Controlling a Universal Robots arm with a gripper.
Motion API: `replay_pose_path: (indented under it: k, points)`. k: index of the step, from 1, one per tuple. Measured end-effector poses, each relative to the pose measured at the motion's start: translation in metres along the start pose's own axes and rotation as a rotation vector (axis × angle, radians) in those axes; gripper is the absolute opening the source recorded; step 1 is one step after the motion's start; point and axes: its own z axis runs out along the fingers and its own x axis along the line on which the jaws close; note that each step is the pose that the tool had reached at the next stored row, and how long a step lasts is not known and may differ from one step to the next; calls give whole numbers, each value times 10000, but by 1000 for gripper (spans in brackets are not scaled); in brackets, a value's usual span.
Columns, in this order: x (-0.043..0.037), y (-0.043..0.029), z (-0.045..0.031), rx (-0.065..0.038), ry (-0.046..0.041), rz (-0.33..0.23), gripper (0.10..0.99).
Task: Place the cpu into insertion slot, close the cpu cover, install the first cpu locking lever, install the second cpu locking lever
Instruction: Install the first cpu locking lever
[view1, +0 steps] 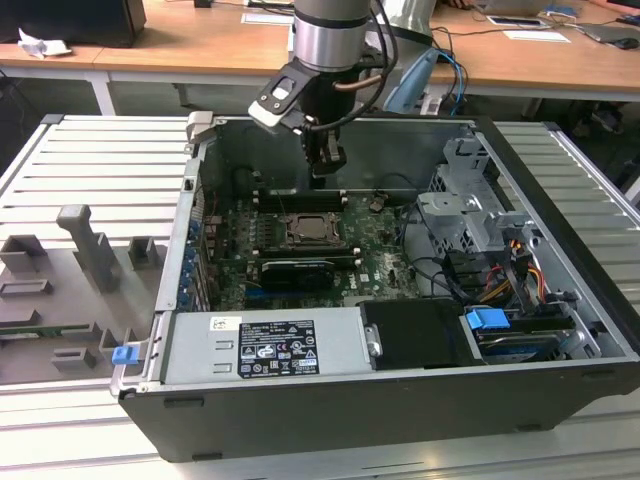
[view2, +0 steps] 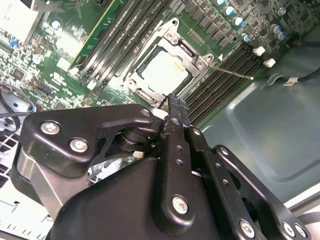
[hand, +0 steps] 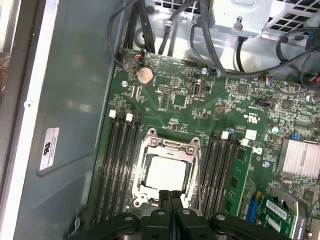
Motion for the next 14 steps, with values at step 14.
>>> replay_pose_path:
  k: [14]
  points:
    - [0, 0, 14, 53, 3, -2429, 106]
